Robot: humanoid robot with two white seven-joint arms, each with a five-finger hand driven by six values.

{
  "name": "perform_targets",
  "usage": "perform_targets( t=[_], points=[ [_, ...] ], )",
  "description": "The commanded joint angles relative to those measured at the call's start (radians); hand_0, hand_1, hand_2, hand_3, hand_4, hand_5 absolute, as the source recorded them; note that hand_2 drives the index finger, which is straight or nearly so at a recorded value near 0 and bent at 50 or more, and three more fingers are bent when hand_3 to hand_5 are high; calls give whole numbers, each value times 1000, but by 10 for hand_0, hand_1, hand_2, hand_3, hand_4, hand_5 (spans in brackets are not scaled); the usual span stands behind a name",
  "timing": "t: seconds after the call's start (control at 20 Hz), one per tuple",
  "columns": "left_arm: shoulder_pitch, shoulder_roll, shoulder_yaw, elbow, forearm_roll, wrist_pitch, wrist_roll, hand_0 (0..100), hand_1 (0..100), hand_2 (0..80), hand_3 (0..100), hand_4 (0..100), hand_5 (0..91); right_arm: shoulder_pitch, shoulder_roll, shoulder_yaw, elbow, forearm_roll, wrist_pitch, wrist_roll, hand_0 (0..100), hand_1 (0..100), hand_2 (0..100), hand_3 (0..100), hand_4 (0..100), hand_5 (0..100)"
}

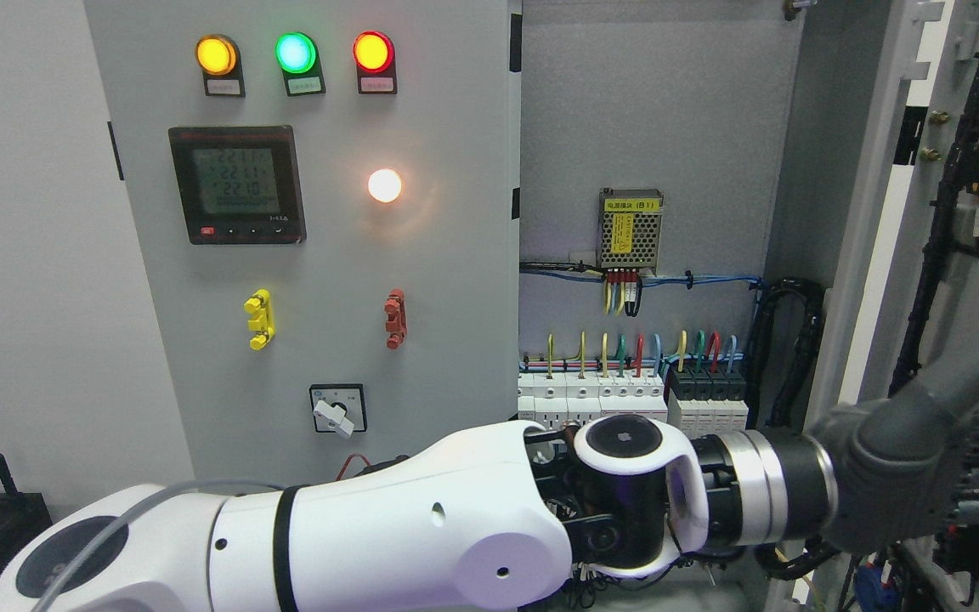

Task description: Open door with both hands

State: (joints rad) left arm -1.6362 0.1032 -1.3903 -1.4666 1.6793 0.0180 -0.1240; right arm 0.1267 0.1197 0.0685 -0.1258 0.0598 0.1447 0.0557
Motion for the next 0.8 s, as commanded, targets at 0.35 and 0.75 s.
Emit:
perform_targets(
  t=[0.35, 0.75],
  points=[
    [166, 556, 102, -270, -16, 82, -89, 0, 0, 0, 0, 29, 0, 1, 0, 0, 0, 0, 1, -1, 107, 0, 0, 0, 0, 0],
    [478, 822, 195, -383, -194, 82, -256, 0, 0, 0, 0, 29, 0, 1, 0, -1, 0, 0, 0, -1, 106, 0, 0, 0, 0, 0]
  ],
)
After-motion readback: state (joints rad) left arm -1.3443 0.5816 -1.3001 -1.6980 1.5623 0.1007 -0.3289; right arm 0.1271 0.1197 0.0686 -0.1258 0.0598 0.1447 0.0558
